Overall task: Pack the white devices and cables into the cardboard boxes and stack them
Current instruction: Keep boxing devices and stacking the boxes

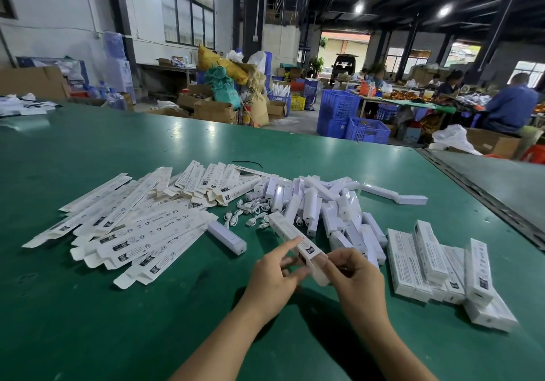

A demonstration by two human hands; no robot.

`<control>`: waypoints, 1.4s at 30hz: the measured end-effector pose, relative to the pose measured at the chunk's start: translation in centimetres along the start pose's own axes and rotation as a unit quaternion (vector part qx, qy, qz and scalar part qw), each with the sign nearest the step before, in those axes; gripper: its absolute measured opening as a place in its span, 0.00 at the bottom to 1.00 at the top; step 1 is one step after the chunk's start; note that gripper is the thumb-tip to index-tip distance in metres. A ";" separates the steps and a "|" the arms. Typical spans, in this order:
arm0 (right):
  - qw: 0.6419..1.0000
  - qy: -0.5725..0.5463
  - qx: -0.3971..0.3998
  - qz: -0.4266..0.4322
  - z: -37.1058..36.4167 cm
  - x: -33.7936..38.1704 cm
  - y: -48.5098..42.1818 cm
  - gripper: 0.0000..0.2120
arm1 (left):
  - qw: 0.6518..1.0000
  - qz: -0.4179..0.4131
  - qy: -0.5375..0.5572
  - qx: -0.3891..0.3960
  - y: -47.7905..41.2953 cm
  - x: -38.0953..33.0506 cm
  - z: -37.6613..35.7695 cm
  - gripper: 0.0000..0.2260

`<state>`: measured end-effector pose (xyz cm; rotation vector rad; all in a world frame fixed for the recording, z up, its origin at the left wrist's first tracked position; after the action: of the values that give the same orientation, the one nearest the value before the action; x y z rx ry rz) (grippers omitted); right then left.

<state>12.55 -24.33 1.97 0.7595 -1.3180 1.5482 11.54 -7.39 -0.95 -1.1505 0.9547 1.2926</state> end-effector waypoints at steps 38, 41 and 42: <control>0.940 0.197 0.063 0.273 -0.4 5.3 0.6 0.13 | 0.999 -0.012 0.003 0.053 -0.1 0.2 0.0 0.22; 0.940 0.183 0.067 0.279 -0.5 5.4 0.7 0.12 | 0.999 -0.015 0.015 0.042 -0.2 0.2 0.0 0.27; 0.939 0.182 0.068 0.283 -0.6 5.5 0.7 0.12 | 0.999 -0.016 0.016 0.037 -0.2 0.2 0.0 0.29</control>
<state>9.91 -22.30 6.45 0.1451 -1.2099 2.1313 11.73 -7.31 -1.08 -1.1276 0.9964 1.2058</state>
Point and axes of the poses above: each hand's wrist, its own y-axis away from the middle knuckle, its own z-axis out of the back of the hand, x = y × z, the point moved 10 cm from there along -y, towards the middle knuckle, and after that the axes turned 4 degrees about z, right-handed, at the moved point
